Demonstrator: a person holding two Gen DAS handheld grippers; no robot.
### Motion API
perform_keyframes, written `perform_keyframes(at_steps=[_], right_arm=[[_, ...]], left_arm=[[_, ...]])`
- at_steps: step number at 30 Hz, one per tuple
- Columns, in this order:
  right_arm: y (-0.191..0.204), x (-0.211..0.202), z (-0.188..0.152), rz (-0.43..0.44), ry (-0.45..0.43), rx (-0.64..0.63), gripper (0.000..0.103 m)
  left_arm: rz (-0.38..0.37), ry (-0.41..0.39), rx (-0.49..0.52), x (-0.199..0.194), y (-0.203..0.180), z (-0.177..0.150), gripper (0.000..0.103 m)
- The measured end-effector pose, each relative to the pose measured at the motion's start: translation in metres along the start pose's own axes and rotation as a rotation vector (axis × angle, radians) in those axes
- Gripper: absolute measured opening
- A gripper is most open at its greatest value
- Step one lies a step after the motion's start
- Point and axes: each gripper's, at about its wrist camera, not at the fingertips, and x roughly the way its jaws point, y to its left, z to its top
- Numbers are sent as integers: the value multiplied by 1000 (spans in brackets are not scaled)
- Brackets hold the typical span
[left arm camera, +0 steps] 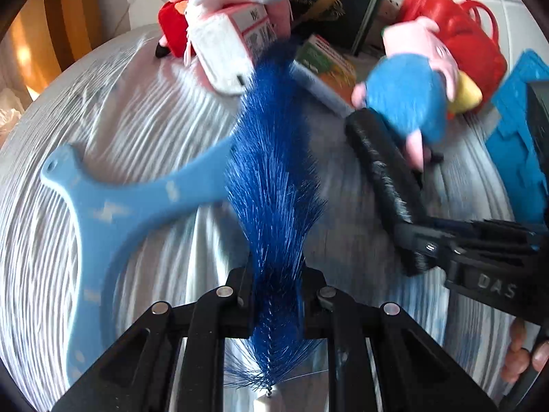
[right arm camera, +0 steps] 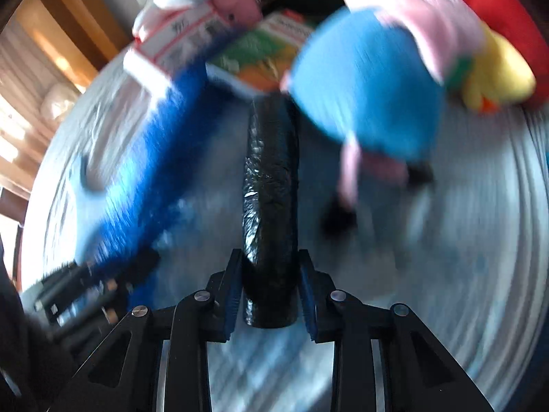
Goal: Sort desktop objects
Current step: 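Grasp the blue fluffy brush with the left gripper while the right grasps the black cylinder, then lift the brush and black cylinder and lower both into the blue crate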
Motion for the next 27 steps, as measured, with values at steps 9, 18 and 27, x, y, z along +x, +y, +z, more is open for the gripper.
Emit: perform_keyframes(at_steps=[9,18,27], right_arm=[[-10,0,3,-29,-47,10,57],[-1,-14,2,-10,-78,-20,29],[17,-126,-27,17,-296,-34,29]], left_arm=[[24,1,-18,9,-1,8,20],[75,-132,8,-45,-13,8,14],[93,-270,41,-136,-37,4,14]])
